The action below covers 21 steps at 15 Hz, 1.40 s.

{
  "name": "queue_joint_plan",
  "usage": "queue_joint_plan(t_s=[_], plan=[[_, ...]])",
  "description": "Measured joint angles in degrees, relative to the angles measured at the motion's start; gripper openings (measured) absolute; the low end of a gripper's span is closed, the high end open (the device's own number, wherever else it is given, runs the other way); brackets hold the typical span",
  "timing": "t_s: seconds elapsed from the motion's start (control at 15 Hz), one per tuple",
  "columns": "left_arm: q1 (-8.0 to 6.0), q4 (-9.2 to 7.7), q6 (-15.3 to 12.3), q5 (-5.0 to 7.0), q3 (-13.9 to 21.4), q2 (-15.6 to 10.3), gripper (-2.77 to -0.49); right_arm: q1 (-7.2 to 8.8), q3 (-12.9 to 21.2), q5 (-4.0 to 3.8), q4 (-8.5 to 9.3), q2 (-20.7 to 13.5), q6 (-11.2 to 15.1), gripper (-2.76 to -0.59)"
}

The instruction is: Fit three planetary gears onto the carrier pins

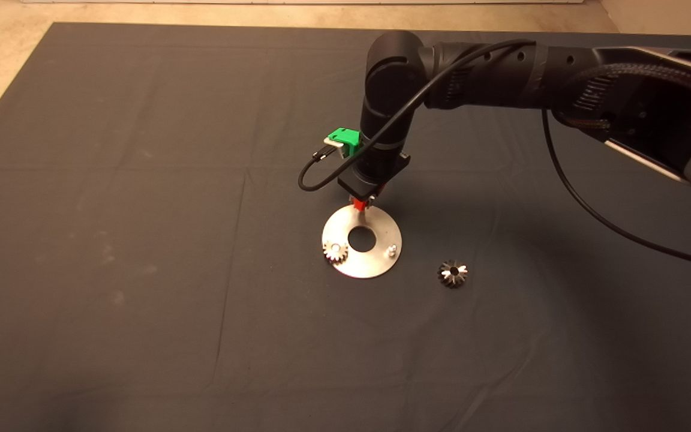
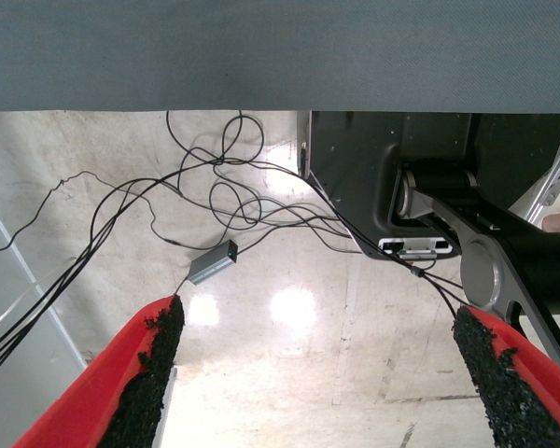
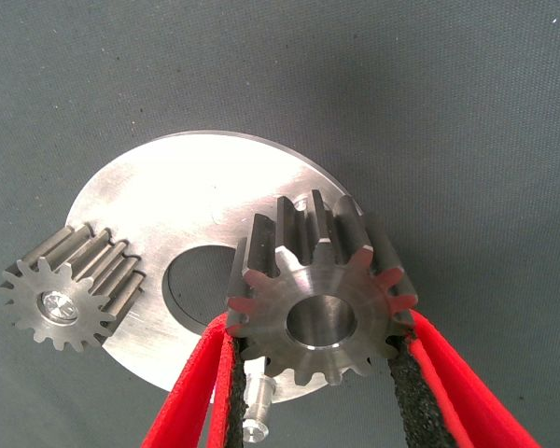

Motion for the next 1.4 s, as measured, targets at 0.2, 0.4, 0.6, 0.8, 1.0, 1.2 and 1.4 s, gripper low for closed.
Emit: queue_joint_plan(t_s=[0.2,0.4,0.6,0.8,1.0,1.2,1.4], plan=[[0.00,0.00,0.0,0.00,0.0,0.0,-1.22,-0.01,0.0,0.03,0.00,0.0,0.0,-2.42],[0.00,0.00,0.0,0.00,0.0,-0.1,-1.22,-0.94,0.0,0.04,-1.51,0.0,0.0,-2.42],[0.00,0.00,0.9,-0.07,0.0,-1.1,-1.22,-1.29,0.0,0.02,-2.56,0.1,0.0,-2.42],[0.00,0.00,2.1,-0.02,0.0,-3.2,-1.22,-1.29,0.0,0.02,-2.65,0.1,0.0,-2.42],[0.00,0.00,2.9,-0.02,0.0,-4.2,-1.22,-1.29,0.1,-0.02,-2.80,0.1,0.0,-2.42],[0.00,0.00,3.2,-0.04,0.0,-4.3,-1.22,-1.32,1.3,-0.55,-2.94,0.1,0.0,-2.42],[0.00,0.00,3.2,-0.02,0.0,-4.5,-1.22,-1.32,1.3,-1.73,-2.95,0.1,0.0,-2.42]])
